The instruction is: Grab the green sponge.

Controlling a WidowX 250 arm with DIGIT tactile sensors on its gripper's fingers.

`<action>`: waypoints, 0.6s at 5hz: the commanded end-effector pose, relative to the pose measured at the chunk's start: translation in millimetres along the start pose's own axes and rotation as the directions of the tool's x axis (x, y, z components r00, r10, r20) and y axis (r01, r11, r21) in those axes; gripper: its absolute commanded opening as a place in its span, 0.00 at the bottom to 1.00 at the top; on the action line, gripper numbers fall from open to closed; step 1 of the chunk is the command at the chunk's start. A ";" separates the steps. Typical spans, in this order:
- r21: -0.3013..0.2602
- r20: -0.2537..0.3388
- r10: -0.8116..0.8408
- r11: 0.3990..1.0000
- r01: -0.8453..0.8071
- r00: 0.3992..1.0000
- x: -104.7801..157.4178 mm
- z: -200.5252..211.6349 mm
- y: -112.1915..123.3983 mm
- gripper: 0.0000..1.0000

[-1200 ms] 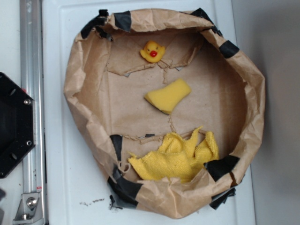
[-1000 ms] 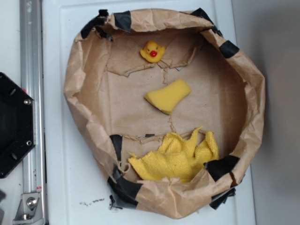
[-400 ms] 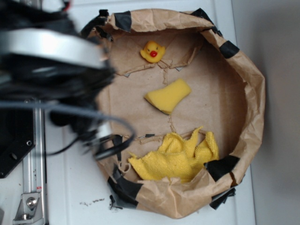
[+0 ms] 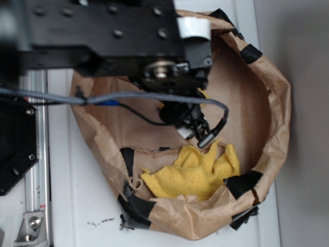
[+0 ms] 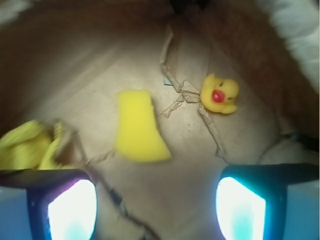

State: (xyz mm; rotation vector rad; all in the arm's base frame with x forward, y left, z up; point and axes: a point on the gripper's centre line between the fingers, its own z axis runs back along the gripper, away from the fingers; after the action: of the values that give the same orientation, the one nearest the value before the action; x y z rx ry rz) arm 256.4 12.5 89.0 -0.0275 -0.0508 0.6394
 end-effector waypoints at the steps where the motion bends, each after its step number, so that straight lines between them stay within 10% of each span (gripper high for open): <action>1: 0.041 -0.019 -0.067 0.997 0.068 0.998 30.7 -64.3 -25.9 1.00; 2: 0.039 -0.024 -0.116 0.992 0.117 0.993 43.1 -86.0 -42.0 1.00; 3: 0.063 -0.026 -0.152 0.986 0.153 0.988 50.4 -92.1 -41.1 0.00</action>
State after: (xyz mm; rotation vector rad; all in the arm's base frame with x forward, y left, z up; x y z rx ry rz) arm 330.6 6.1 12.7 0.0165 -0.0267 0.5076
